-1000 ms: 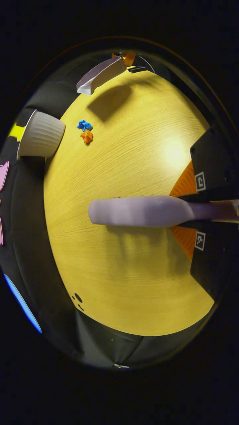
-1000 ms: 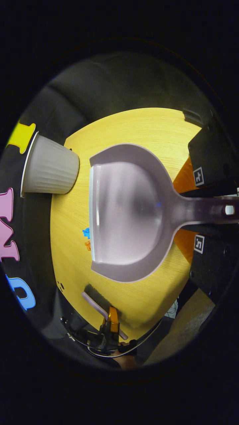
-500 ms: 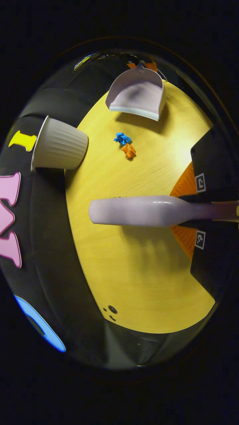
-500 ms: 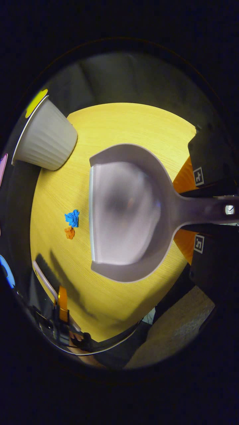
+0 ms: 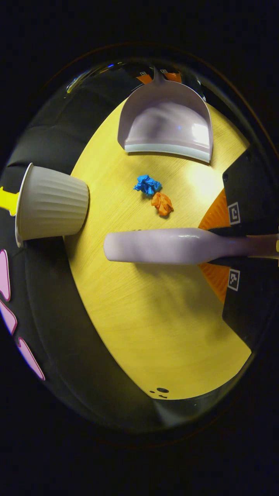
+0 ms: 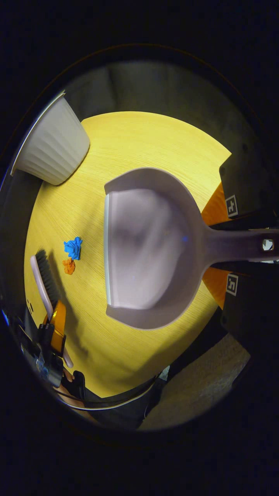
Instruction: Pick up the small broom and dustpan from the desktop, sweep the trash into the dustpan with the broom, and then empty the trash into the garbage bin.
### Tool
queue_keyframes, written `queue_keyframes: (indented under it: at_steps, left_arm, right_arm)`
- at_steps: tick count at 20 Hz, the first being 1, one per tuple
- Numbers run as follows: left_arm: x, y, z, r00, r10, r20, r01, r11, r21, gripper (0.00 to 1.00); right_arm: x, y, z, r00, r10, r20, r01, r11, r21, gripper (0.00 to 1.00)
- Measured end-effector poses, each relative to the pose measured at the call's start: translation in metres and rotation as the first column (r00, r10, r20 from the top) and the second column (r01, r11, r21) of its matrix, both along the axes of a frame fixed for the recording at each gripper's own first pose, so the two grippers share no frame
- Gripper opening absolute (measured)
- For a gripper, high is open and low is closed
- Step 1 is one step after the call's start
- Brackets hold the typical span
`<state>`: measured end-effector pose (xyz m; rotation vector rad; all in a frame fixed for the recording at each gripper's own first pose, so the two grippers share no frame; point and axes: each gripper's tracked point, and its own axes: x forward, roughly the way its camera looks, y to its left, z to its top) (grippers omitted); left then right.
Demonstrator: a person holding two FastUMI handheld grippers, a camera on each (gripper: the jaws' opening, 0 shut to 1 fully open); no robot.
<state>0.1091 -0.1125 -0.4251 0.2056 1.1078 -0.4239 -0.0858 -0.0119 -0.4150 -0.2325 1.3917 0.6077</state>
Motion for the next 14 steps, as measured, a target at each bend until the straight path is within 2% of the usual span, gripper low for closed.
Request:
queue_keyframes:
  at_steps: [1, 2, 5, 9, 12, 14]
  left_arm:
    - [-0.001, -0.005, -0.003, 1.000, -0.015, -0.014, 0.015, 1.000, -0.004, 0.27]
    - [-0.003, -0.009, -0.007, 0.999, -0.026, -0.029, 0.026, 1.000, -0.007, 0.27]
    - [-0.006, -0.021, -0.017, 0.996, -0.051, -0.067, 0.050, 0.999, -0.012, 0.27]
    - [-0.003, -0.039, -0.013, 0.987, -0.132, -0.089, 0.128, 0.991, -0.045, 0.27]
    - [-0.017, -0.065, 0.006, 0.968, -0.214, -0.132, 0.192, 0.968, -0.161, 0.27]
    - [-0.044, -0.097, 0.019, 0.943, -0.265, -0.204, 0.197, 0.933, -0.301, 0.24]
  right_arm:
    - [0.001, 0.000, -0.001, 1.000, 0.000, -0.003, 0.000, 1.000, 0.000, 0.34]
    - [0.002, 0.001, -0.002, 1.000, -0.001, -0.006, 0.001, 1.000, -0.001, 0.38]
    - [0.003, 0.002, -0.005, 1.000, 0.004, -0.013, -0.004, 1.000, 0.003, 0.38]
    - [0.001, 0.004, -0.005, 1.000, 0.014, -0.020, -0.013, 1.000, 0.009, 0.38]
    - [0.004, 0.001, -0.002, 1.000, 0.007, -0.015, -0.007, 1.000, 0.013, 0.38]
    - [0.001, -0.002, -0.003, 1.000, 0.004, -0.010, -0.004, 1.000, 0.019, 0.34]
